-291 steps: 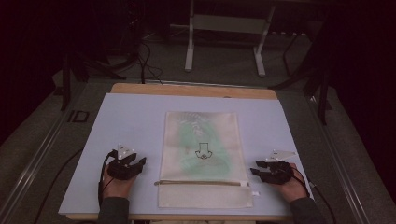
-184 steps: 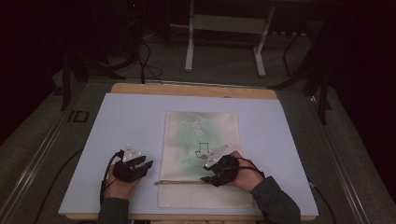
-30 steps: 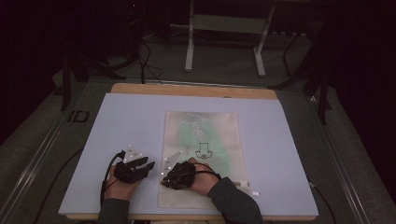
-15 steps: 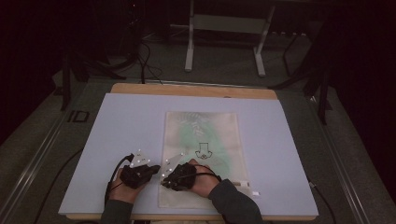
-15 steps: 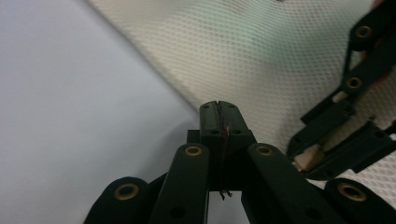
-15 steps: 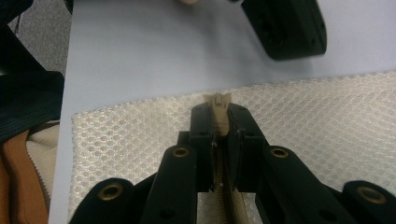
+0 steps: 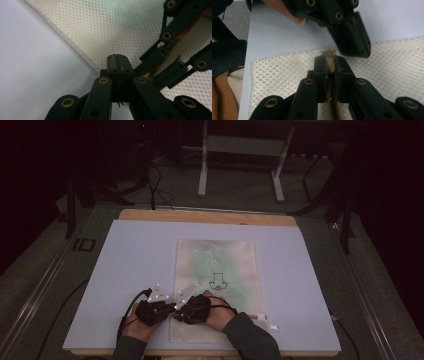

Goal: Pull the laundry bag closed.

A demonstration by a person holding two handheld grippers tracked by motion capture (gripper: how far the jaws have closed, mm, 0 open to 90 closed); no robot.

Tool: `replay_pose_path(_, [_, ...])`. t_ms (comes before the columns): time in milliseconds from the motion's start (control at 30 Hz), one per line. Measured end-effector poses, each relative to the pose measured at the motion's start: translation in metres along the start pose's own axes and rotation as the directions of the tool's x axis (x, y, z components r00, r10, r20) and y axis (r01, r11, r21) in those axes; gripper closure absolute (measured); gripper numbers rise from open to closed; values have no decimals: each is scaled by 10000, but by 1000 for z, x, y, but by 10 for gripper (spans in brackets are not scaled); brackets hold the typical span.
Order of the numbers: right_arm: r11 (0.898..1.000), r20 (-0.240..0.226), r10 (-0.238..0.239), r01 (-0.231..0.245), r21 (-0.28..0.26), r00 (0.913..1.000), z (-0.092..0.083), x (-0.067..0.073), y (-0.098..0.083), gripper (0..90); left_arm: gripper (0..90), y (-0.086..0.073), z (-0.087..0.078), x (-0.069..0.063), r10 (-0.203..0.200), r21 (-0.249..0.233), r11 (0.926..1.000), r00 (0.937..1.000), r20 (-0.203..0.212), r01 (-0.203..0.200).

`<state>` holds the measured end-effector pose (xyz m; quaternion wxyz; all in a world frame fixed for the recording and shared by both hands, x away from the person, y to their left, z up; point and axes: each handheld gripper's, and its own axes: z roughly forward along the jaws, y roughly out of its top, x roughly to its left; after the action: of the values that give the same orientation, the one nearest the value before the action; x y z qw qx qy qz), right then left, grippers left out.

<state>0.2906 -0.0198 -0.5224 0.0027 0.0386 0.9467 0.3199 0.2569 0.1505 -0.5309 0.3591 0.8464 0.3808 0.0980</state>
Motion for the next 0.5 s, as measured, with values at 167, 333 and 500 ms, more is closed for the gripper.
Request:
replay_pose_path(167, [10000,50,-54,53,21,10000,0,1,1,821,893,1,1,-3,-53,136,9999,9997,-231,56])
replay_pose_path(333, [10000,49,-69,68,71,10000,-1,1,0,823,896,3,1,-2,-62,362,9993,9998,-197,69])
replay_pose_path(500, [10000,128,-40,39,58,9999,-2,2,-2,824,897,3,1,-2,-14,379,9993,9998,-198,22])
